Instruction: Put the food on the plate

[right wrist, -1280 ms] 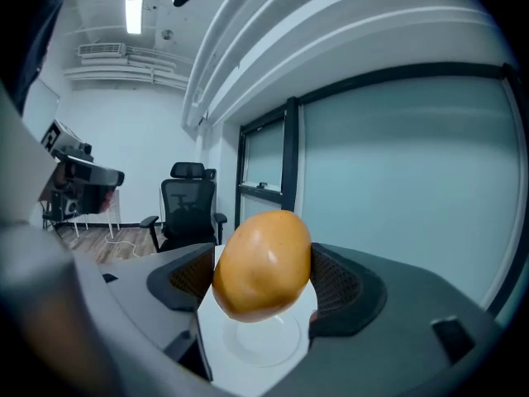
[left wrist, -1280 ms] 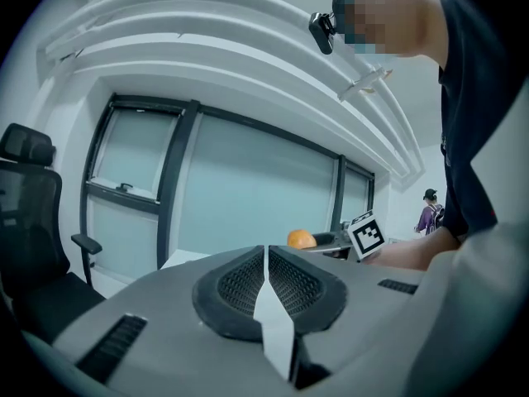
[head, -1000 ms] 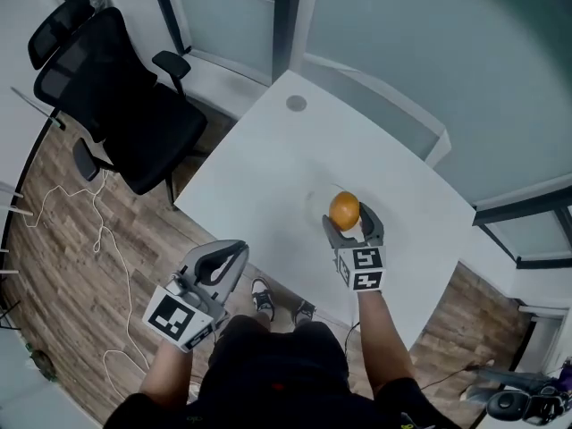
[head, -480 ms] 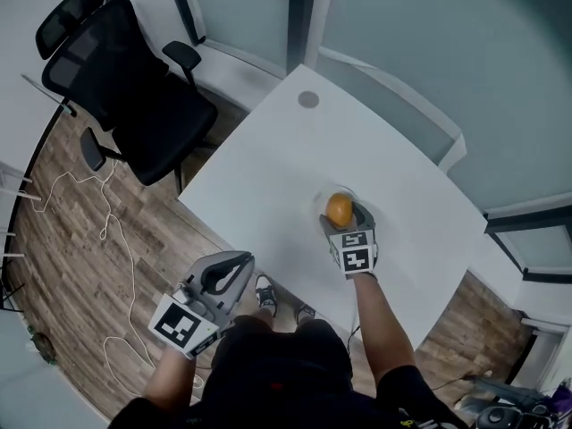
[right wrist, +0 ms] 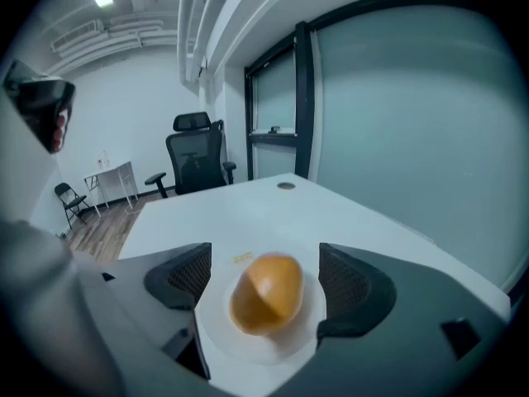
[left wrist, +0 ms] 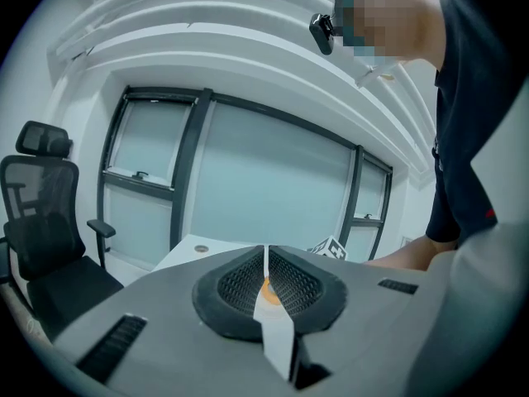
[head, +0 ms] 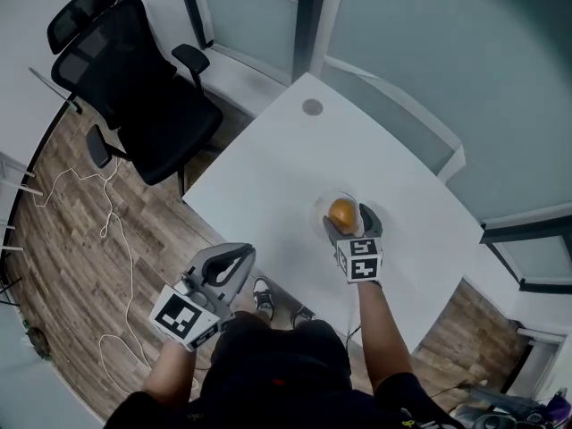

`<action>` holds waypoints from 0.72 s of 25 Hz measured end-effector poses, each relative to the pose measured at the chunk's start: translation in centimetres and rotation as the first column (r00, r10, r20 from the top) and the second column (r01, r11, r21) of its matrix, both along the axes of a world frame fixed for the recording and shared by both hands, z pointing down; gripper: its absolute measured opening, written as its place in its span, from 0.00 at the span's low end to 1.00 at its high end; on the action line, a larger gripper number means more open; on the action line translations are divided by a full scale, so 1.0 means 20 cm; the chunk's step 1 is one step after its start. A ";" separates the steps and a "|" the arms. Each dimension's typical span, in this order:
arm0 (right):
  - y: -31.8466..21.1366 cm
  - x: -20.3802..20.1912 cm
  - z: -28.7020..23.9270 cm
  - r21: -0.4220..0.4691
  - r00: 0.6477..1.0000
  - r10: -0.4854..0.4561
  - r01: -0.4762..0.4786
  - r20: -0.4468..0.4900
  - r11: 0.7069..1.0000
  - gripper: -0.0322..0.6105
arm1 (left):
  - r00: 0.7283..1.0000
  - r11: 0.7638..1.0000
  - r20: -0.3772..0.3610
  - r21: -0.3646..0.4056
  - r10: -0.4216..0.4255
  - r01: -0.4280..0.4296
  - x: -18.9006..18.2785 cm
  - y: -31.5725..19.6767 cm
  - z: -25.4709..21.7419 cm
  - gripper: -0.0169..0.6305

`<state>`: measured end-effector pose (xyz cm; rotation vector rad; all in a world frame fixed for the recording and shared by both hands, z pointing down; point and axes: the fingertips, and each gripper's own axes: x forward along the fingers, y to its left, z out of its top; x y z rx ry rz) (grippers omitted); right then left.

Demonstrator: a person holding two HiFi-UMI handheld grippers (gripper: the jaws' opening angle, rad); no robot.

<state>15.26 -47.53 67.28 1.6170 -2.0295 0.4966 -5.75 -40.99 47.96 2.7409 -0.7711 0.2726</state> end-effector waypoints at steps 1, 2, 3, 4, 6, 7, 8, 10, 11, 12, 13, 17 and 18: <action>0.01 0.00 -0.10 0.049 1.000 -0.001 0.000 0.013 0.999 0.65 | 1.000 1.000 -0.006 0.009 0.006 -0.006 0.01 0.00 -0.02 0.08; 0.03 0.00 -0.22 0.104 1.000 -0.005 0.002 0.025 0.995 0.65 | 1.000 1.000 -0.012 0.020 0.013 -0.013 0.03 0.01 -0.04 0.08; 0.05 0.00 -0.34 0.163 0.999 -0.012 0.006 0.036 0.987 0.65 | 1.000 0.999 -0.018 0.032 0.021 -0.021 0.04 0.01 -0.06 0.08; 0.08 0.00 -0.46 0.220 0.999 -0.019 0.009 0.043 0.975 0.65 | 0.999 0.998 -0.025 0.047 0.031 -0.030 0.06 0.01 -0.09 0.08; 0.15 0.00 -0.70 0.320 0.999 -0.019 0.004 0.046 0.947 0.63 | 0.998 0.995 -0.036 0.083 0.055 -0.051 0.09 0.03 -0.14 0.08; 0.19 0.02 -0.80 0.364 0.999 -0.008 -0.008 0.041 0.931 0.56 | 0.997 0.993 -0.042 0.099 0.067 -0.063 0.12 0.05 -0.16 0.08; 0.24 0.03 -0.90 0.405 0.999 0.010 -0.023 0.034 0.914 0.43 | 0.996 0.991 -0.047 0.113 0.081 -0.075 0.14 0.07 -0.19 0.08; 0.33 0.07 -1.06 0.477 0.999 0.043 -0.049 0.023 0.878 0.31 | 0.992 0.986 -0.055 0.131 0.111 -0.103 0.21 0.11 -0.24 0.08; 0.38 0.09 -1.14 0.508 0.998 0.057 -0.059 0.020 0.859 0.26 | 0.990 0.983 -0.060 0.139 0.127 -0.118 0.24 0.13 -0.28 0.08; 0.42 0.10 -1.21 0.537 0.998 0.067 -0.065 0.015 0.841 0.21 | 0.988 0.980 -0.066 0.150 0.142 -0.131 0.28 0.16 -0.31 0.08; 0.47 0.11 -1.28 0.564 0.997 0.075 -0.066 0.008 0.823 0.18 | 0.985 0.976 -0.073 0.163 0.157 -0.144 0.31 0.17 -0.35 0.08; 0.63 0.14 -1.50 0.637 0.997 0.082 -0.057 -0.011 0.769 0.12 | 0.974 0.960 -0.093 0.213 0.205 -0.182 0.41 0.24 -0.47 0.08; 0.66 0.15 -1.55 0.649 0.996 0.083 -0.056 -0.012 0.759 0.11 | 0.972 0.956 -0.098 0.225 0.215 -0.189 0.43 0.25 -0.50 0.08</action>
